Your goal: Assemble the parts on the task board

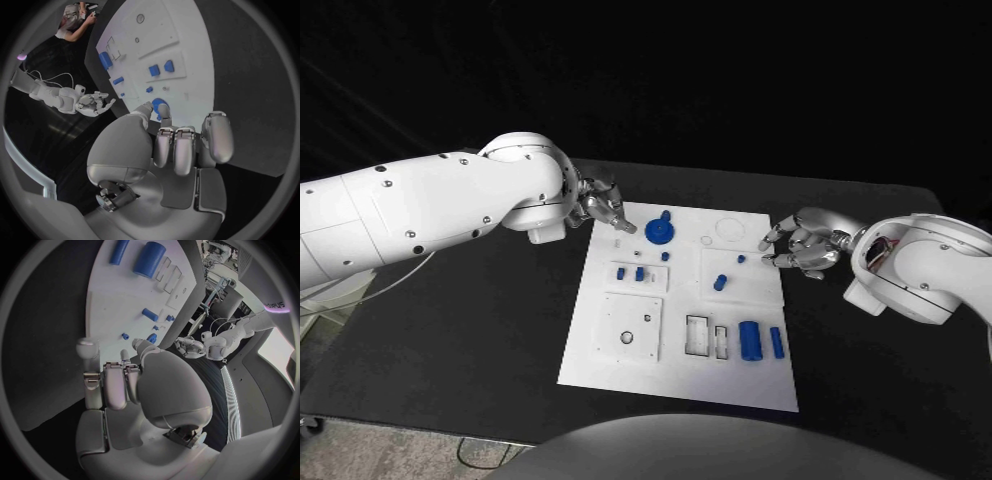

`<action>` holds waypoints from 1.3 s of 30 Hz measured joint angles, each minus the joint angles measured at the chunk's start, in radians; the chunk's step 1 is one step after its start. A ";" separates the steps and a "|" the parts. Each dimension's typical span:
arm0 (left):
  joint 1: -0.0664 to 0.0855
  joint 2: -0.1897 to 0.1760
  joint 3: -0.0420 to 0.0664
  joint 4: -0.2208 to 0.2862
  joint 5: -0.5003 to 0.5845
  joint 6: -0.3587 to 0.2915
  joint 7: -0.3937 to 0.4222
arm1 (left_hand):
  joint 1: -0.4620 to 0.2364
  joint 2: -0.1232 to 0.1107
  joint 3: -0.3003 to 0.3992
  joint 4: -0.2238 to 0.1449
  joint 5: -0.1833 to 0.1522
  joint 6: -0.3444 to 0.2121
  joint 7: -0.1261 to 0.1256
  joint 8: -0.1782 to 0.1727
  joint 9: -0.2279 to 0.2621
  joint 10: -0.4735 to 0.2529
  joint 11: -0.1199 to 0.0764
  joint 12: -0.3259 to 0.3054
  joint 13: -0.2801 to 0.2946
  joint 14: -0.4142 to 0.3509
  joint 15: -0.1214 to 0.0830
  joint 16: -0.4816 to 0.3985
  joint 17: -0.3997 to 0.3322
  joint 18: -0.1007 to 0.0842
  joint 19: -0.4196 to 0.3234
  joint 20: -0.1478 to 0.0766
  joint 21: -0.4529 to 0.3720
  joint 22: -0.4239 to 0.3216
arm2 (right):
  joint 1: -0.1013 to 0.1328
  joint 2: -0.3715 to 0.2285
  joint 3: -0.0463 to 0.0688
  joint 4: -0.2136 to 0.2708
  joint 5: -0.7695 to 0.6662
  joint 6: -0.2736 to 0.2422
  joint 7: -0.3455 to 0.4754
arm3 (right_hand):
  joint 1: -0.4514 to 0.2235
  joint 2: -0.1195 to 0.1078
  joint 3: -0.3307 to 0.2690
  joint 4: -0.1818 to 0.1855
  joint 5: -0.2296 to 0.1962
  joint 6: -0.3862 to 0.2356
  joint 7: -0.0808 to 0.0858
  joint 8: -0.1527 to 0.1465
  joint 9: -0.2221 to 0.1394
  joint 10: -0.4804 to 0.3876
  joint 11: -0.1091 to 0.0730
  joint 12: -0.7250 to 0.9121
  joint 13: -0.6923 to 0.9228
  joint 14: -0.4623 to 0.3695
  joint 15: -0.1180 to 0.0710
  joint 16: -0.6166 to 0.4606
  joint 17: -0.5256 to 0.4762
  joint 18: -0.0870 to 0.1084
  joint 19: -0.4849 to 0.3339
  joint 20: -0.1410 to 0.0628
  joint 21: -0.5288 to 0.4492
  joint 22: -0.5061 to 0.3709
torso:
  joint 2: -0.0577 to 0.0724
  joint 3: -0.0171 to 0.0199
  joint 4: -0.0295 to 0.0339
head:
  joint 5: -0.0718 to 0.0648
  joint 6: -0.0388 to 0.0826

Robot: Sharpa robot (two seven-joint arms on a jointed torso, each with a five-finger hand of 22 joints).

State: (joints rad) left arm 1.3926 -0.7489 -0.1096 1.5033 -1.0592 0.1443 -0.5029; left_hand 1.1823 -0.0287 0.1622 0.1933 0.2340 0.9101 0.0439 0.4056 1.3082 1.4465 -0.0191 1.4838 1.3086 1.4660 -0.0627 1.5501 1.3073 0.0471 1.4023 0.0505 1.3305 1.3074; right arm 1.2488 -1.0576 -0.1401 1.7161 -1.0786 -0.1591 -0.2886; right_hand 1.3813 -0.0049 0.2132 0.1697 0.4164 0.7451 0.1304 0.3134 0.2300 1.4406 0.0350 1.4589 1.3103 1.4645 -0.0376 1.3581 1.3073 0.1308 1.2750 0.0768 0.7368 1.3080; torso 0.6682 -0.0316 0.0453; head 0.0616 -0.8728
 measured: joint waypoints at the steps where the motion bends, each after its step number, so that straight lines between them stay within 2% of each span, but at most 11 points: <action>1: 0.000 0.004 -0.003 0.001 -0.010 -0.032 0.042 | 0.021 0.003 0.004 -0.004 -0.005 -0.026 0.008 -0.011 0.000 -0.056 0.009 -0.061 0.000 0.000 0.007 -0.027 0.000 0.000 -0.014 0.004 -0.013 0.000 | 0.000 -0.002 0.000 0.003 -0.001 -0.012 0.008 | 0.001 -0.001 0.000 0.000 0.004 0.000 0.000 0.000 0.000 0.000 0.000 -0.001 0.000 0.000 0.000 0.000 0.000 0.000 0.000 0.000 0.000 0.000 | 0.001 0.0001 0.0003 | -0.001 0.000; 3: -0.003 0.011 -0.008 0.000 -0.026 -0.077 0.108 | 0.057 0.005 0.007 -0.004 -0.011 -0.061 0.025 -0.049 -0.024 -0.209 0.024 -0.217 -0.046 -0.052 0.024 -0.092 0.000 0.000 -0.032 0.016 -0.032 0.000 | 0.000 -0.006 0.000 0.007 -0.002 -0.031 0.020 | 0.002 -0.005 0.003 -0.003 0.013 0.000 0.000 0.000 -0.001 0.000 0.000 -0.001 -0.001 0.000 0.000 0.000 0.000 0.000 0.000 0.000 0.010 0.000 | 0.004 -0.0004 0.0003 | -0.002 0.000; 5: -0.012 0.023 -0.011 -0.005 -0.050 -0.125 0.188 | 0.100 0.001 0.033 0.004 -0.017 -0.092 0.048 -0.106 -0.085 -0.519 0.055 -0.557 -0.292 -0.147 0.047 -0.174 -0.025 0.000 -0.059 0.032 -0.058 0.000 | 0.000 -0.008 0.000 0.011 -0.003 -0.052 0.035 | -0.002 -0.009 0.006 0.000 0.021 0.004 -0.004 0.003 -0.002 0.000 0.000 0.001 -0.003 0.000 0.000 0.013 0.001 0.000 0.003 0.001 0.032 0.000 | 0.006 -0.0014 -0.0001 | -0.004 0.000; 7: -0.025 0.034 -0.015 -0.014 -0.078 -0.164 0.257 | 0.174 -0.012 0.082 0.000 -0.052 -0.108 0.081 -0.180 -0.182 -0.652 0.098 -0.821 -0.484 -0.246 0.090 -0.271 -0.125 0.000 -0.077 0.050 -0.068 0.000 | 0.000 -0.010 0.000 0.015 -0.005 -0.069 0.047 | -0.002 -0.009 0.006 0.000 0.021 0.004 -0.004 0.004 -0.003 0.000 0.000 0.001 -0.003 0.000 0.000 0.020 0.001 0.000 0.015 0.000 0.047 0.000 | 0.009 -0.0023 -0.0003 | -0.005 0.000; 9: -0.041 0.048 -0.021 -0.027 -0.125 -0.208 0.336 | 0.229 -0.027 0.127 -0.009 -0.064 -0.138 0.092 -0.254 -0.277 -0.687 0.111 -0.944 -0.585 -0.257 0.096 -0.295 -0.157 0.000 -0.069 0.061 -0.056 0.000 | 0.001 -0.012 0.000 0.018 -0.007 -0.085 0.060 | -0.002 -0.009 0.006 0.000 0.021 0.004 -0.004 0.004 -0.003 -0.004 -0.004 0.001 -0.002 0.000 0.000 0.020 0.001 0.000 0.015 0.000 0.050 0.000 | 0.011 -0.0035 -0.0007 | -0.006 0.000; 11: -0.053 0.058 -0.025 -0.037 -0.176 -0.242 0.391 | 0.261 -0.056 0.156 -0.016 -0.078 -0.152 0.084 -0.315 -0.372 -0.714 0.104 -1.030 -0.661 -0.236 0.081 -0.295 -0.167 0.009 -0.056 0.059 -0.040 0.000 | 0.001 -0.013 0.000 0.019 -0.009 -0.095 0.069 | -0.002 -0.009 0.006 0.000 0.021 0.003 -0.004 0.004 -0.003 -0.004 -0.004 0.001 -0.002 0.000 0.000 0.020 0.001 0.000 0.015 0.000 0.050 0.000 | 0.013 -0.0041 -0.0007 | -0.008 0.000; 13: -0.066 0.069 -0.028 -0.049 -0.255 -0.274 0.443 | 0.276 -0.072 0.162 -0.017 -0.102 -0.177 0.059 -0.340 -0.452 -0.758 0.095 -1.097 -0.716 -0.234 0.071 -0.316 -0.195 0.016 -0.056 0.059 -0.047 0.000 | 0.001 -0.014 0.000 0.021 -0.011 -0.103 0.077 | -0.002 -0.009 0.007 -0.001 0.021 0.004 -0.004 0.004 -0.003 -0.004 -0.004 0.001 -0.002 0.000 0.000 0.020 0.001 0.000 0.015 0.000 0.050 0.000 | 0.014 -0.0047 -0.0006 | -0.009 0.000; 18: -0.089 0.095 -0.040 -0.077 -0.459 -0.317 0.504 | 0.261 -0.089 0.112 -0.022 -0.116 -0.215 0.038 -0.341 -0.612 -0.804 0.082 -1.157 -0.789 -0.245 0.059 -0.360 -0.266 0.016 -0.058 0.060 -0.061 0.001 | 0.001 -0.013 0.000 0.021 -0.014 -0.110 0.089 | -0.002 -0.009 0.011 0.000 0.027 0.004 -0.004 0.004 -0.003 -0.007 -0.007 -0.006 0.000 0.000 0.000 0.020 0.001 0.000 0.015 0.000 0.050 0.000 | 0.014 -0.0050 -0.0004 | -0.010 0.000; 24: -0.107 0.120 -0.055 -0.106 -0.634 -0.339 0.530 | 0.261 -0.089 0.079 -0.029 -0.096 -0.173 0.004 -0.340 -0.720 -0.754 0.077 -1.133 -0.813 -0.206 0.064 -0.320 -0.253 0.016 -0.024 0.059 -0.032 0.001 | 0.001 -0.009 0.000 0.019 -0.016 -0.110 0.094 | -0.002 -0.009 0.014 -0.003 0.027 0.006 -0.007 0.004 -0.005 -0.014 -0.007 -0.007 0.000 0.000 0.000 0.020 0.001 0.000 0.018 -0.003 0.050 0.000 | 0.013 -0.0052 -0.0005 | -0.009 0.000; 26: -0.111 0.127 -0.057 -0.114 -0.675 -0.345 0.536 | 0.264 -0.086 0.075 -0.031 -0.093 -0.160 -0.009 -0.340 -0.738 -0.733 0.077 -1.115 -0.812 -0.188 0.068 -0.295 -0.233 0.016 -0.018 0.058 -0.020 0.001 | 0.001 -0.007 0.000 0.017 -0.016 -0.110 0.096 | -0.002 -0.009 0.015 -0.004 0.027 0.006 -0.007 0.004 -0.005 -0.014 -0.007 -0.011 0.000 0.000 0.000 0.020 0.001 0.000 0.018 -0.003 0.050 0.000 | 0.013 -0.0054 -0.0009 | -0.009 0.000; 39: -0.119 0.143 -0.059 -0.130 -0.768 -0.347 0.541 | 0.257 -0.079 0.064 -0.023 -0.093 -0.129 -0.001 -0.336 -0.772 -0.701 0.076 -1.077 -0.801 -0.180 0.073 -0.274 -0.225 0.016 -0.006 0.058 -0.006 0.001 | 0.001 -0.003 0.000 0.012 -0.015 -0.098 0.097 | -0.002 -0.009 0.018 -0.001 0.027 0.006 -0.007 0.004 -0.006 -0.021 -0.007 -0.016 0.000 0.000 0.000 0.016 0.000 0.000 0.018 -0.003 0.041 0.000 | 0.013 -0.0049 -0.0026 | -0.011 0.000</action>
State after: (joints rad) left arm 1.2736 -0.6058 -0.1685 1.3735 -1.8269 -0.2031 0.0380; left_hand 1.4392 -0.1077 0.2264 0.1707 0.1414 0.7809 0.0425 0.0693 0.5360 0.7458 0.0569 0.4063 0.5075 1.2855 0.0107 1.2766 1.0820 0.0628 1.3959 0.1089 1.3245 1.3079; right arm 1.2497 -1.0604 -0.1400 1.7278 -1.0934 -0.2570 -0.1916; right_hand 1.3793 -0.0135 0.2311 0.1684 0.4437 0.7516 0.1239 0.3173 0.2239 1.4192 0.0278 1.4430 1.3099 1.4645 -0.0376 1.3738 1.3078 0.1310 1.2934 0.0734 0.7782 1.3075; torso 0.6812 -0.0365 0.0428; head 0.0505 -0.8728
